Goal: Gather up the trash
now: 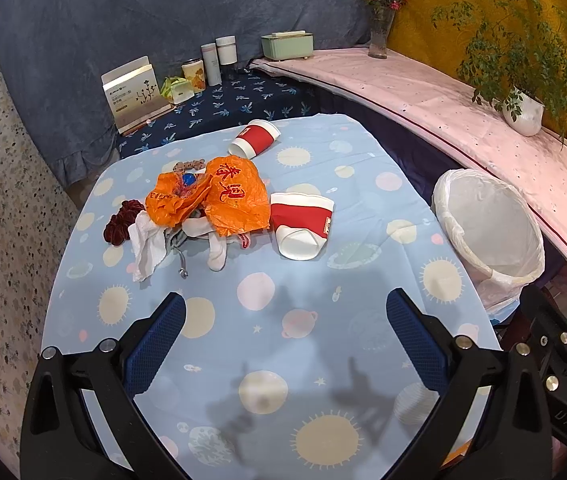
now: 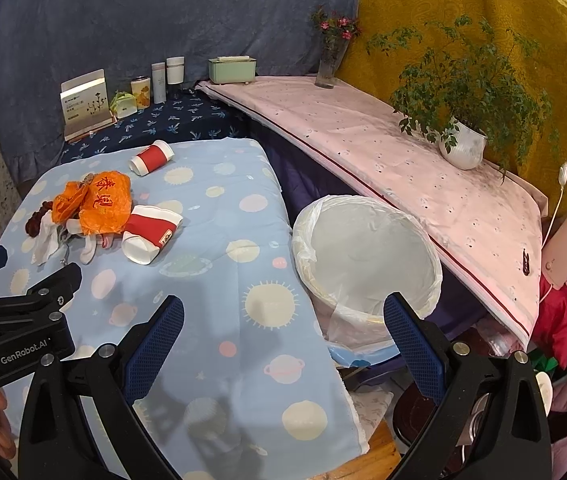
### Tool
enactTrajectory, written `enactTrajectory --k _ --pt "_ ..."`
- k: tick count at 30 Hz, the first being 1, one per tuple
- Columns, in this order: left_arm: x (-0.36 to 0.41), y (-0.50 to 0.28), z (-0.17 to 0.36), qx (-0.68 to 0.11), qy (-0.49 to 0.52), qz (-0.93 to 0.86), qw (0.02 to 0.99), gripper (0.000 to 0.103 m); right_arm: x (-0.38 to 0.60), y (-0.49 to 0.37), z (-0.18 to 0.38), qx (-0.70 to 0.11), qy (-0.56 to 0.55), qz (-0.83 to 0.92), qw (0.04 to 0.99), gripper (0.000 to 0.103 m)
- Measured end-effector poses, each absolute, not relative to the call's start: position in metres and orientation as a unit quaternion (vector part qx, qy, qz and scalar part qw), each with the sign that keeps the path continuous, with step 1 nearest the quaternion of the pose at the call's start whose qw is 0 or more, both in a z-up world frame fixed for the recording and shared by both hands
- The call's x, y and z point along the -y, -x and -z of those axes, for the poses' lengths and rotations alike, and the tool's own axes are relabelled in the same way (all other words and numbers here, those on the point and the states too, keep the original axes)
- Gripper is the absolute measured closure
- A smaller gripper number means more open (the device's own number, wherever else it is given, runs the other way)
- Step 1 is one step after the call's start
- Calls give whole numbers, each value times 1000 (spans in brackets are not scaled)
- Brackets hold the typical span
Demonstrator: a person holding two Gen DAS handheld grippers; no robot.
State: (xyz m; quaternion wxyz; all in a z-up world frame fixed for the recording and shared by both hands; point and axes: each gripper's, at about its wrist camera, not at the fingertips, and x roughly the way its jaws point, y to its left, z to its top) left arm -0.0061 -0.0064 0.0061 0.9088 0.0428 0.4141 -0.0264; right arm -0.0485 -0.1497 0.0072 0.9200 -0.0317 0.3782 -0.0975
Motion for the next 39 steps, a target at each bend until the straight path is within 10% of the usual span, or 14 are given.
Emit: enactTrajectory --k 39 --pt "2 5 -7 -405 -44 26 913 7 146 48 -8 -373 41 89 923 7"
